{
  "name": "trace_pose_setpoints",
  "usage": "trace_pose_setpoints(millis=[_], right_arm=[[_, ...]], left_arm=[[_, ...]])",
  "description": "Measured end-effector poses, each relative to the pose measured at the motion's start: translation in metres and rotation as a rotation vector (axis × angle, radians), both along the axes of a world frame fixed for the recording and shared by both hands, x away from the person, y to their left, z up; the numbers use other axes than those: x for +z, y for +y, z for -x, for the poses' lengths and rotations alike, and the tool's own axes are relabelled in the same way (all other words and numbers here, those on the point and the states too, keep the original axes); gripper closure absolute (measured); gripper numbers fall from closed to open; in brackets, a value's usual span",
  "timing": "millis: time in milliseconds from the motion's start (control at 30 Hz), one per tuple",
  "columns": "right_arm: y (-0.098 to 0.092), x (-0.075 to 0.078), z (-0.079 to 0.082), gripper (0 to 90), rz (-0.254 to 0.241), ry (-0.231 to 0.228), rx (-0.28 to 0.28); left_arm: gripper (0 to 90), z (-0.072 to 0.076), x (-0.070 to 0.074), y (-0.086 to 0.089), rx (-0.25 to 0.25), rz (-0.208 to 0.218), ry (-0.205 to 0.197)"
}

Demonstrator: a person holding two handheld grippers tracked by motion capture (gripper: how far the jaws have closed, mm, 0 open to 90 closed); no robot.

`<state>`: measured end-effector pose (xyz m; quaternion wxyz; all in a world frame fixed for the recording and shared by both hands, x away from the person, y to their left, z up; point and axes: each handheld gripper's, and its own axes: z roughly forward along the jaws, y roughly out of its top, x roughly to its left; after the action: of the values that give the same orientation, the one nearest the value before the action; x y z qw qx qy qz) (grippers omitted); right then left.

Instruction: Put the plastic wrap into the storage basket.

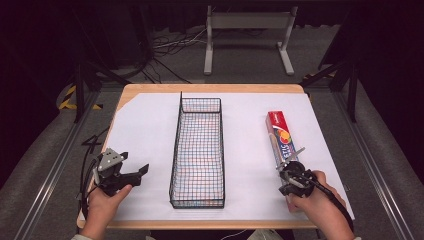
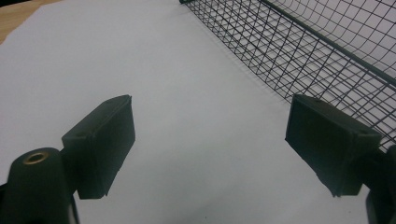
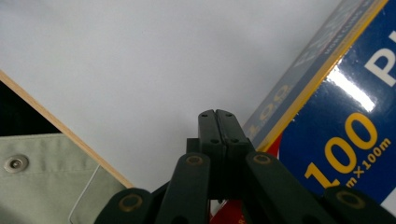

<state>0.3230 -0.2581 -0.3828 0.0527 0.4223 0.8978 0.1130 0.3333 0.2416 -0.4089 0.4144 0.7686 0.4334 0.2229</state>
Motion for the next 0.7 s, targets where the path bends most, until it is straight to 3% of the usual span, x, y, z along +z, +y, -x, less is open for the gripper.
trace_pose_setpoints(millis=[67,133,233,300,467,500,600,700], right_arm=[[0.002,0.000,0.000,80.3,-0.014,0.000,0.020],[0.002,0.000,0.000,77.3,-0.027,-0.009,0.036],[0.001,0.006,0.002,69.2,-0.094,-0.036,0.061],[0.000,0.012,0.003,63.2,-0.158,-0.079,0.054],[-0.006,0.027,0.007,53.9,-0.253,-0.194,0.063],[-0.006,0.027,0.007,53.9,-0.253,-0.194,0.063],[-0.009,0.037,0.010,50.9,-0.306,-0.273,0.063],[-0.010,0.040,0.010,48.9,-0.335,-0.304,0.055]], left_arm=[[16.2,0.000,0.000,-0.001,0.003,0.000,-0.001],[16.2,0.000,0.000,-0.001,0.003,-0.003,-0.001],[16.2,0.001,-0.001,-0.001,0.000,-0.007,0.002],[16.2,0.001,-0.001,-0.001,0.004,-0.002,0.004],[16.2,0.002,-0.002,0.002,0.011,0.001,0.000],[16.2,0.002,-0.002,0.002,0.011,0.001,0.000],[16.2,0.003,-0.002,0.003,0.016,0.002,0.001],[16.2,0.004,-0.002,0.004,0.020,0.003,-0.001]])
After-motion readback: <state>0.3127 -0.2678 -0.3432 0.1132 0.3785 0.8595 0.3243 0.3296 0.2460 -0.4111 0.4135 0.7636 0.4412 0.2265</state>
